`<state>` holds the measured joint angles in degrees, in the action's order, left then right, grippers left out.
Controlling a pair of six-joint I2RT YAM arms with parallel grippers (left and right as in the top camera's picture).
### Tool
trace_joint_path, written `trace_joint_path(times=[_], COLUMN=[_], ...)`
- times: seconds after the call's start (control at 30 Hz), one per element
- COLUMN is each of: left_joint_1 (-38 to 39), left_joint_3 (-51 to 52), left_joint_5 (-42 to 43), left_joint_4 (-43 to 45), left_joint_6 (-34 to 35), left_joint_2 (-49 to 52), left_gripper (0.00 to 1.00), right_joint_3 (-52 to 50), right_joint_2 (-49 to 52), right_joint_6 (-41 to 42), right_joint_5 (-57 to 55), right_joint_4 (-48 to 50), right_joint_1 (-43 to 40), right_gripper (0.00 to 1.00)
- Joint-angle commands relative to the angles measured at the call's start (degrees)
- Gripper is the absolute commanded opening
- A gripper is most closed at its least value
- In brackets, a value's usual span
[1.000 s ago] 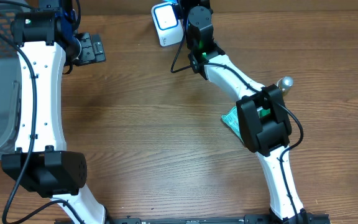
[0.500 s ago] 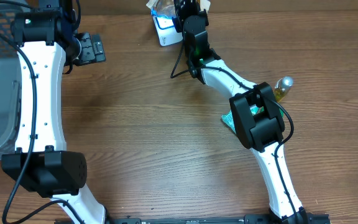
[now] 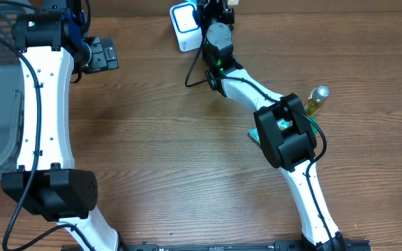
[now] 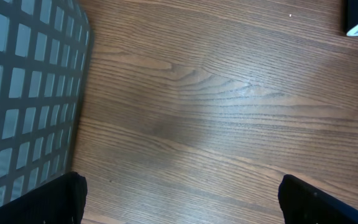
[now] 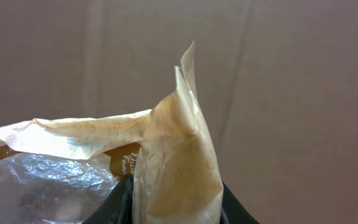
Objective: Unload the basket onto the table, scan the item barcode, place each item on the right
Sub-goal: 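Hold the PanTree bag against the white scanner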
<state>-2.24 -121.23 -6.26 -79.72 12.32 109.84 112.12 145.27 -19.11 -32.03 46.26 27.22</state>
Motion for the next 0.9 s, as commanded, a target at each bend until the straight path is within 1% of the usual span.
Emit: trace_joint_path(times=[0.0,0.07,0.17,0.23,0.33,0.4,0.53,0.7,0.87], left_joint_1=[0.5,0.6,0.5,0.5,0.5,0.5,0.6,0.5,0.5], left_joint_3=[-0.7,-0.7,-0.7,-0.7,-0.7,-0.7,-0.7,-0.7,-0.7], left_joint_5=[-0.1,-0.1,-0.1,-0.1,-0.1,-0.1,-0.1,-0.1,-0.1], left_joint_4=[0.1,0.1,0.1,0.1,0.1,0.1,0.1,0.1,0.1], left_joint_6=[0.6,0.6,0.6,0.6,0.6,0.6,0.6,0.6,0.6], left_joint_2=[-0.9,-0.9,-0.9,-0.9,-0.9,-0.9,-0.9,-0.9,-0.9], left_gripper=[0.99,0.99,0.99,1.00,1.00,1.00,1.00,1.00,1.00], right_joint_3=[0.8,0.8,0.9,1.9,5.4,8.4,12.9,13.4,13.4], right_joint_2=[0.0,0.0,1.2,2.2,3.8,4.5,4.5,5.0,7.3], right_joint_6=[3.0,5.5,5.8,5.2,1.3,-0.9,-0.6,-0.9,-5.6], right_joint_5=[-2.3,-0.4,1.3,1.5,4.2,6.3,8.3,11.1,11.1], right_joint_4=[-1.5,-3.4,-1.0,0.5,0.3,-1.1,-7.1,-11.1,-11.8], right_joint_1=[-0.9,-1.0,-1.0,-1.1,-1.3,-1.3,-1.5,-1.9,-1.9], right_gripper=[0.04,0.04,0.04,0.04,0.04,0.04,0.04,0.04,0.04])
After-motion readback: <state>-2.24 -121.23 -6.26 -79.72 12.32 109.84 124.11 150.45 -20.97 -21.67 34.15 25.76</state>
